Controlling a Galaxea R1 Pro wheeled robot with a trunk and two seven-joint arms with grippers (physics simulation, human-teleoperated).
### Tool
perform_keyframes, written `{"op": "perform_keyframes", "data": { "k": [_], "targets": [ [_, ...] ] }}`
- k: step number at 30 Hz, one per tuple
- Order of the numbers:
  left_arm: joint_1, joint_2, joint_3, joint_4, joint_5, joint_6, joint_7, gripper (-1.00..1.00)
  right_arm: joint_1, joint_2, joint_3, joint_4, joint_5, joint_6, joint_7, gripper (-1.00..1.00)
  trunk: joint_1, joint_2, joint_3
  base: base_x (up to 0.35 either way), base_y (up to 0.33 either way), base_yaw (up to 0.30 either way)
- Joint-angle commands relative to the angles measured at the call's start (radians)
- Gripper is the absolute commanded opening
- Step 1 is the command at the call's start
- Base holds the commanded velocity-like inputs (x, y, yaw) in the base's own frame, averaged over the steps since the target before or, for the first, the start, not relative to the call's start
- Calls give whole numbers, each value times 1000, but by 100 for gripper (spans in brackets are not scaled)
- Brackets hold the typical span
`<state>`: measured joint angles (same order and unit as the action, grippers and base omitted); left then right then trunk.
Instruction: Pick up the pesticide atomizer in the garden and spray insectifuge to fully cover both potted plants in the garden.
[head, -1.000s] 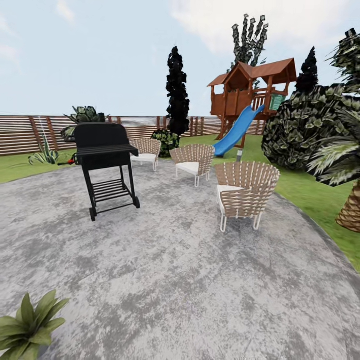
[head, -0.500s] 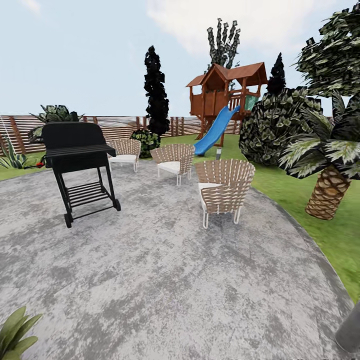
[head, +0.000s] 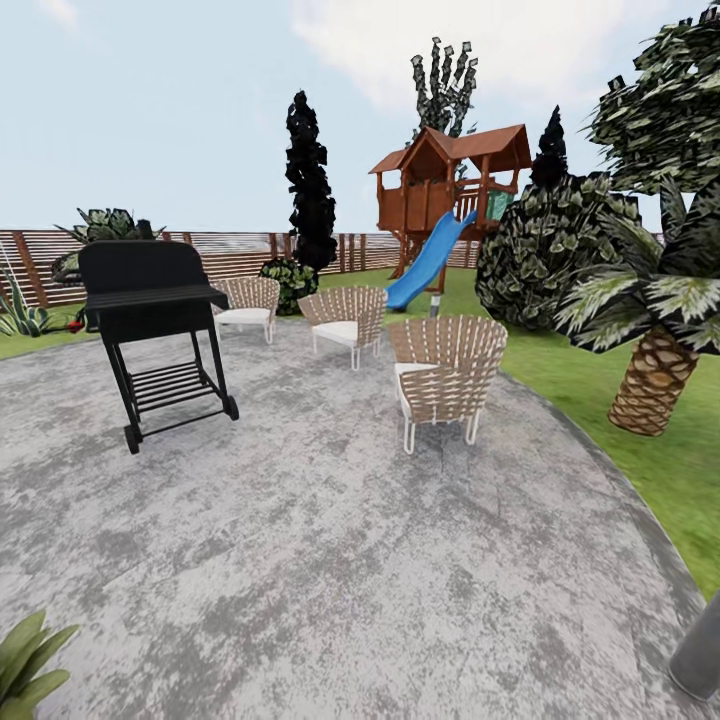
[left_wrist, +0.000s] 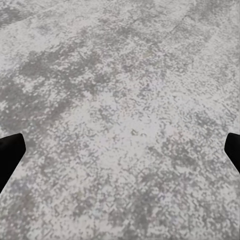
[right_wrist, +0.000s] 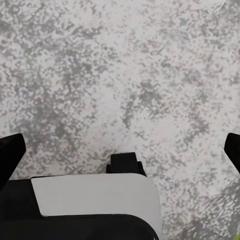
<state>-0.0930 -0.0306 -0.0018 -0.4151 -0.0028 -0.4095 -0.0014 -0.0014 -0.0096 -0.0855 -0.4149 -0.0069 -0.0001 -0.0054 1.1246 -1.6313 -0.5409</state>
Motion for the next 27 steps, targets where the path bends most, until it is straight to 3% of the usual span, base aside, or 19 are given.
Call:
{"op": "perform_keyframes", "data": {
  "k": [1,9,13,18,20,23,27],
  "targets": [
    [-1,0,0,1,0,-3,0,100,0,0,-2,-1,-1,0,-1,100,4,-8,-4,0,0,0],
    [-2,5,5,-9,3,-3,0,100,0,2,2,-5,6,-2,-1,100,35,-64,-29,0,0,0],
    [-25,3,4,-101,2,-1,0,100,0,4,3,-101,9,-4,-2,100,50,-92,-42,0,0,0],
    [-33,5,3,-135,-1,1,2,100,0,6,4,-134,10,-4,-2,100,69,-127,-57,0,0,0],
    [-35,20,3,-138,-1,3,5,100,0,6,6,-136,11,-4,-2,100,77,-141,-64,0,0,0],
    [-41,62,4,-140,-1,15,9,100,0,6,7,-138,8,-4,-2,100,88,-162,-73,0,0,0],
    [-53,74,4,-141,0,20,9,100,0,5,7,-137,5,-3,0,100,104,-190,-86,0,0,0]
  ]
}}
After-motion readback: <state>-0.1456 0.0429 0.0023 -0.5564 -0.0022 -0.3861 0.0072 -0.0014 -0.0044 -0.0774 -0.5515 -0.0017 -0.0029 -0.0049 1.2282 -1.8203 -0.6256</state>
